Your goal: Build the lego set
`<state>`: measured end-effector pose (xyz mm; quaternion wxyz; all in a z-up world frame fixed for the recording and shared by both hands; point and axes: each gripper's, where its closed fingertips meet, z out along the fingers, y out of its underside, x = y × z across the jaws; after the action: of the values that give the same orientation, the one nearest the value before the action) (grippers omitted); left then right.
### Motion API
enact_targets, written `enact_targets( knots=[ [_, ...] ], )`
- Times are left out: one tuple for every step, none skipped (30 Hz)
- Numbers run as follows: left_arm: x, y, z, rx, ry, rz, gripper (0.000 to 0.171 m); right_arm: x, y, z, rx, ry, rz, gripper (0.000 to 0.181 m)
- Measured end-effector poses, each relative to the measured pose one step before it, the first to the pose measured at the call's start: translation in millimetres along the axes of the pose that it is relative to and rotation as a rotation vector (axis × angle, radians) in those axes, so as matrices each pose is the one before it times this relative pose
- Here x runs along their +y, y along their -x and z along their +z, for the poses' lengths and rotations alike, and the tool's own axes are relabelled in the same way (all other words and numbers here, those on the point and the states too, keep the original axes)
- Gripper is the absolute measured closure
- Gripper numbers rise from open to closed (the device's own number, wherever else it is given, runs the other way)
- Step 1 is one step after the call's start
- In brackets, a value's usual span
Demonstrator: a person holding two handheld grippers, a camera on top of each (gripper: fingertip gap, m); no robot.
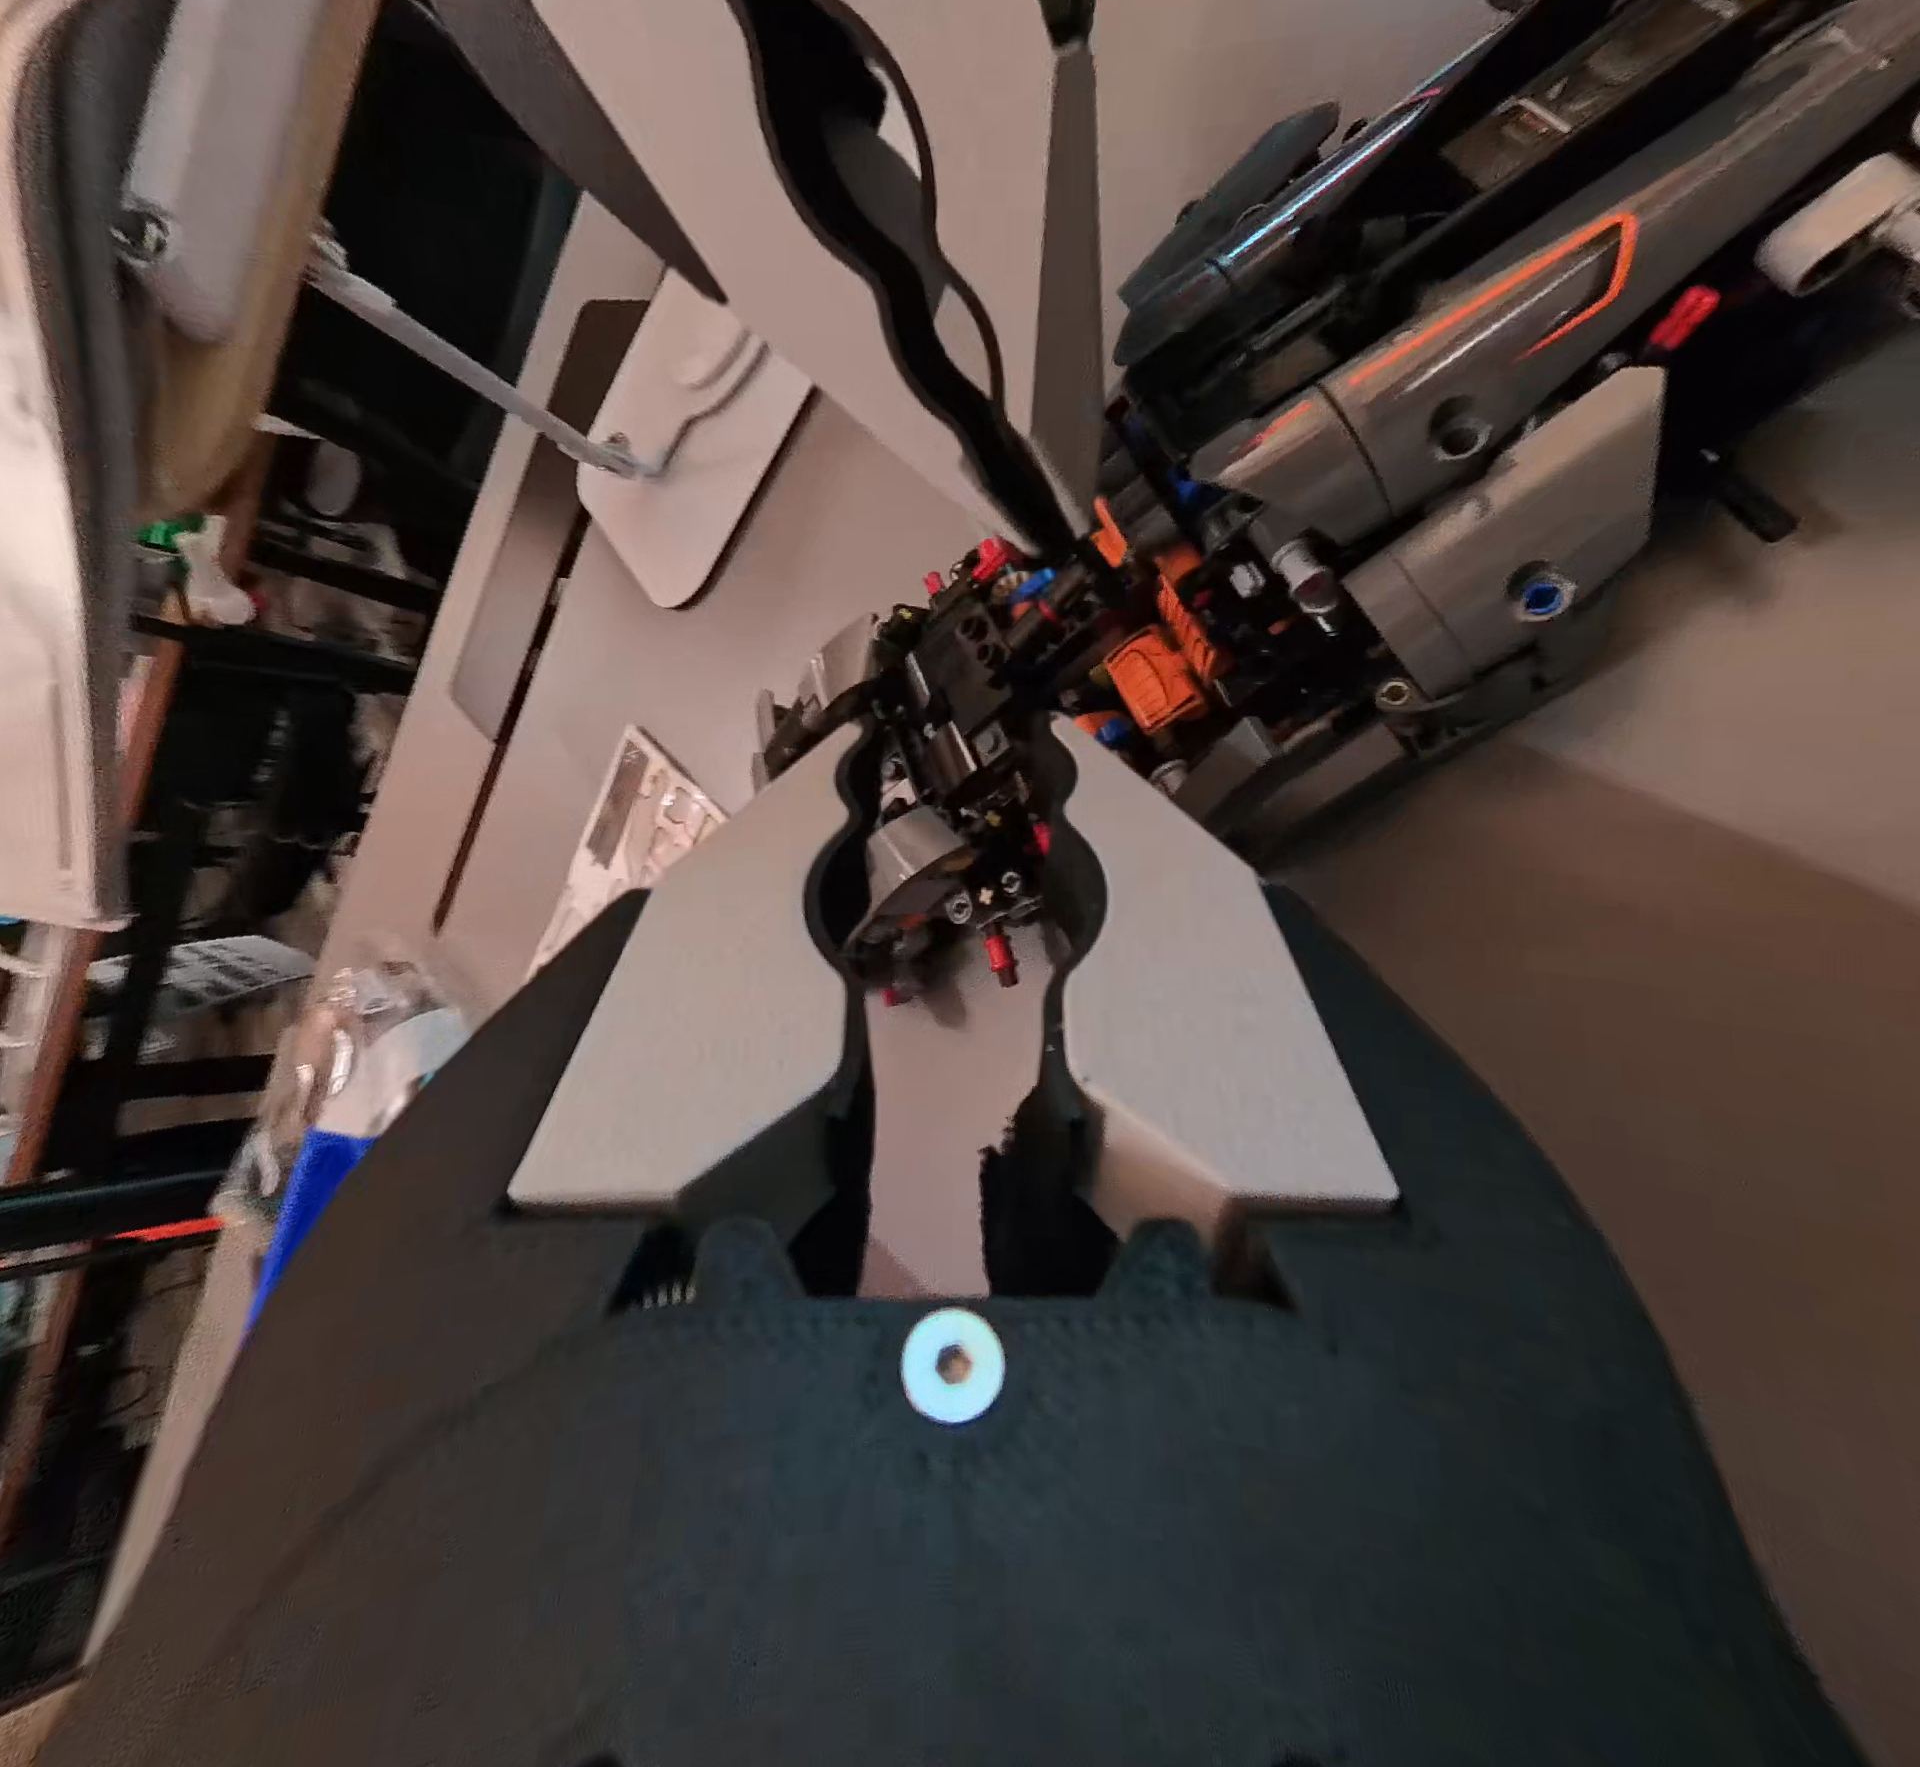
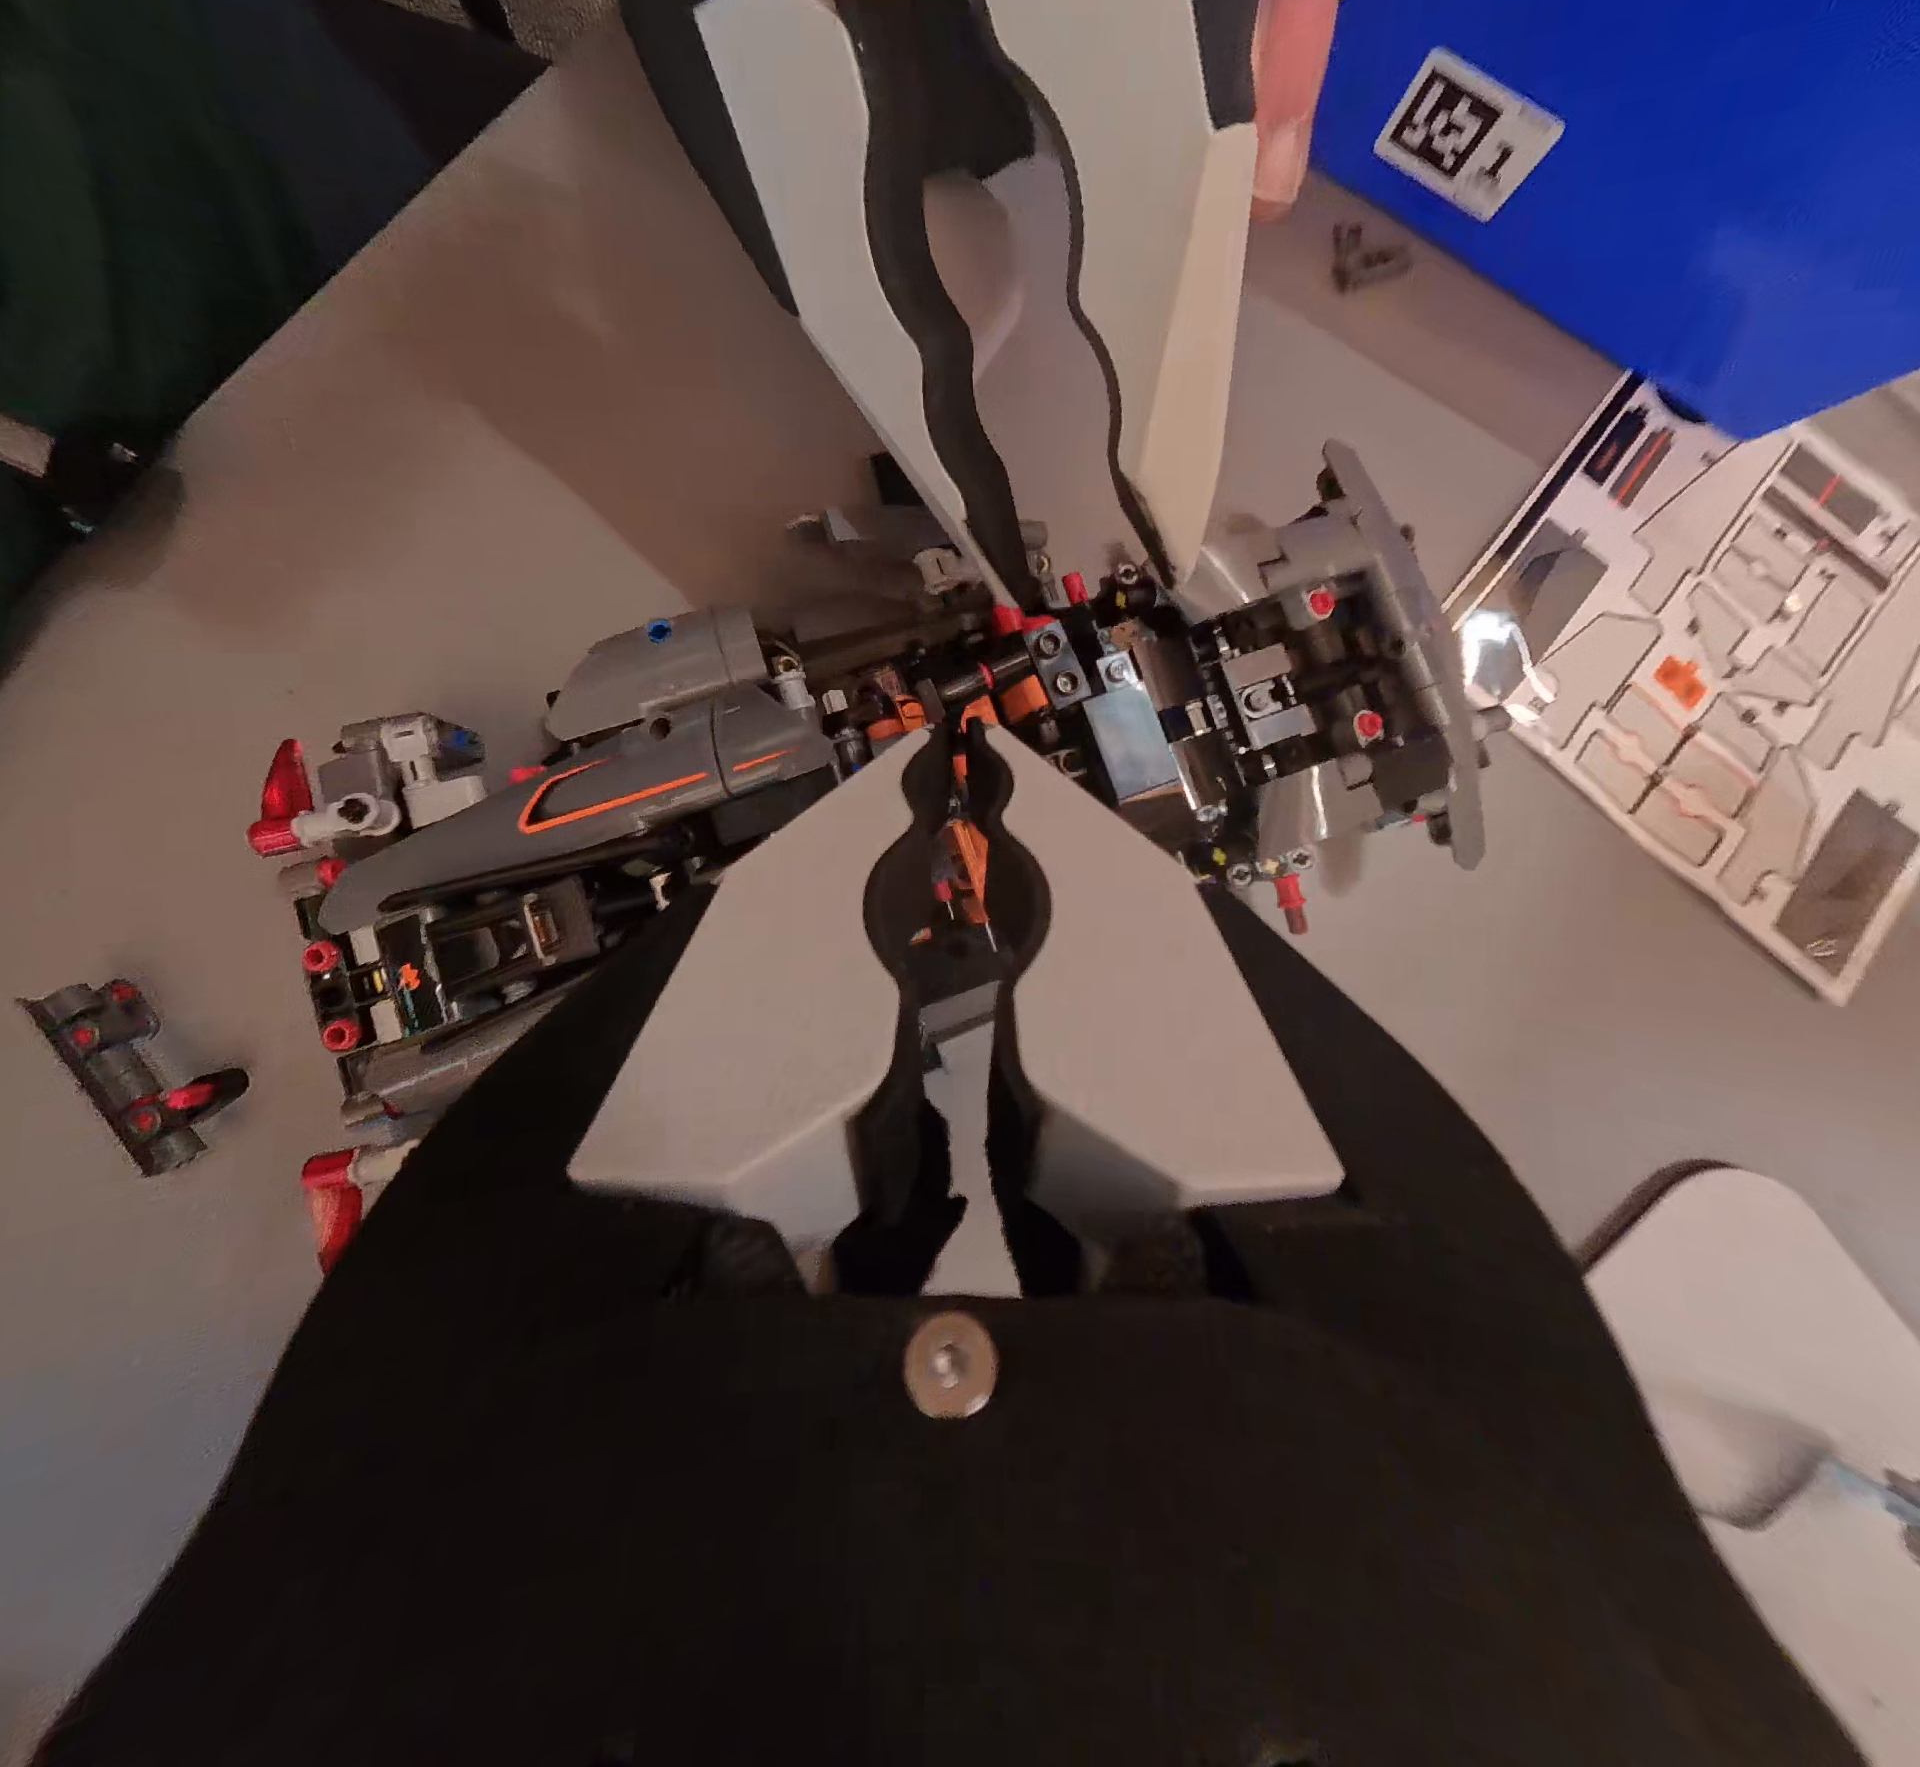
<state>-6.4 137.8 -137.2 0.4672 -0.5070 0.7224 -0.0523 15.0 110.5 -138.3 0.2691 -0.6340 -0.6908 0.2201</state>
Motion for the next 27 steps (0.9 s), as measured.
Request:
enact_targets(
  knots=[
    [1.98,-2.31,1.52,0.0283,0.00672,-0.0141,0.145,3.96,-0.93,3.93,-0.0069,0.0176,0.0236,0.181],
    [1.63,0.43,1.08,0.0084,0.00481,-0.0094,0.145,3.99,-0.44,3.77,-0.0073,0.0195,0.0208,0.181],
    [0.6,0.47,0.85,0.0056,-0.00328,-0.003,0.145,0.74,-1.3,2.38,0.0002,0.0003,0.0132,0.181],
    [1.47,-1.33,1.27,0.0193,0.00523,-0.0076,0.145,-0.31,-0.29,1.75,-0.0067,-0.0036,0.019,0.181],
    [1.44,-1.57,1.58,0.0201,0.00554,-0.0099,0.145,0.01,0.25,1.41,-0.0063,0.0021,0.0149,0.181],
    [1.12,-0.07,1.43,0.0073,0.00242,-0.0055,0.145,0.06,0.8,0.99,-0.004,0.01,0.0047,0.181],
    [1.63,-1.41,1.65,0.0148,0.00597,-0.0051,0.146,0.19,-0.1,1.13,0.0039,0.014,-0.0012,0.181],
    [1.45,-2.32,1.66,0.0229,0.00543,-0.0097,0.146,0.24,-0.59,1.16,0.0011,0.013,0.0077,0.181],
    [1.16,-1.1,1.59,0.0141,0.00255,-0.0076,0.146,0.14,-0.87,1.39,-0.0028,0.0072,0.0086,0.181],
    [-0.14,-0.39,0.88,0.0082,-0.00415,-0.0048,0.146,0.1,-0.79,1.66,-0.0058,0.0042,0.0096,0.181],
    [-0.72,0.58,0.14,0.0032,-0.00507,-0.0046,0.146,0.22,-0.93,1.6,-0.007,0.0027,0.0126,0.181],
    [0.11,0.66,0.35,0.0039,-0.00005,-0.0034,0.145,0.03,0.14,1.31,-0.011,0.0021,0.0099,0.181],
    [0.32,1.05,0.54,0.0013,0.00135,-0.0033,0.144,-0.16,0.13,0.44,-0.0089,0.001,0.0054,0.181],
    [-0.21,0.14,0.35,0.0055,-0.00142,-0.0037,0.144,-0.14,0.1,-0.13,-0.0097,0.0007,0.009,0.181],
    [0.19,-0.59,0.8,0.0092,0.00127,-0.0023,0.144,-0.78,0.27,-0.17,-0.0098,-0.0024,0.0108,0.181],
    [0.41,-0.74,0.81,0.008,0.00403,0.0011,0.144,-2.27,0.85,-0.5,-0.0082,-0.0113,0.0028,0.181],
    [0.43,-0.92,0.29,0.0092,0.00329,0.0038,0.144,-2.89,2.05,0.02,-0.0144,-0.0132,0.003,0.18],
    [0.35,-0.34,-0.6,0.0111,0.0005,-0.0041,0.145,-1.76,1.66,0.74,-0.0137,-0.0035,0.0041,0.181],
    [0.4,-0.24,-0.34,0.0137,-0.00067,-0.0128,0.145,-0.98,0.42,0.86,-0.0072,-0.0006,0.0028,0.181],
    [0.07,0.28,-0.12,0.0067,-0.00385,-0.0058,0.145,-1.09,0.4,0.14,-0.0101,-0.0047,0.0092,0.181],
    [0.02,0.44,0.02,0.0002,-0.00219,0.0032,0.144,0.32,-0.55,-0.29,-0.0052,-0.0021,0.0108,0.181],
    [0.26,-0.46,0.06,0.004,0.003,0.0014,0.144,1.96,-1.88,-0.36,0.0007,0.0028,0.0128,0.181],
    [-0.24,-0.55,-0.15,0.003,0.00372,0.0003,0.145,1.76,0.59,0.0,-0.0159,0.0025,0.0141,0.181],
    [-0.14,-0.28,0.14,-0.0011,0.00432,0.0083,0.145,-0.25,2.87,0.23,-0.0249,-0.0074,0.0011,0.181],
    [0.27,-0.62,0.45,0.0021,0.006,0.0061,0.145,0.09,1.89,0.45,-0.0173,-0.0013,0.0023,0.181],
    [-0.14,-0.92,0.62,0.006,0.00311,-0.0033,0.146,0.42,0.05,0.38,-0.0102,0.0041,0.0121,0.181],
    [-0.02,-0.17,0.34,0.0023,0.00345,-0.002,0.145,-0.02,-1.16,-0.11,-0.0031,0.0025,0.0073,0.181]
  ],
)
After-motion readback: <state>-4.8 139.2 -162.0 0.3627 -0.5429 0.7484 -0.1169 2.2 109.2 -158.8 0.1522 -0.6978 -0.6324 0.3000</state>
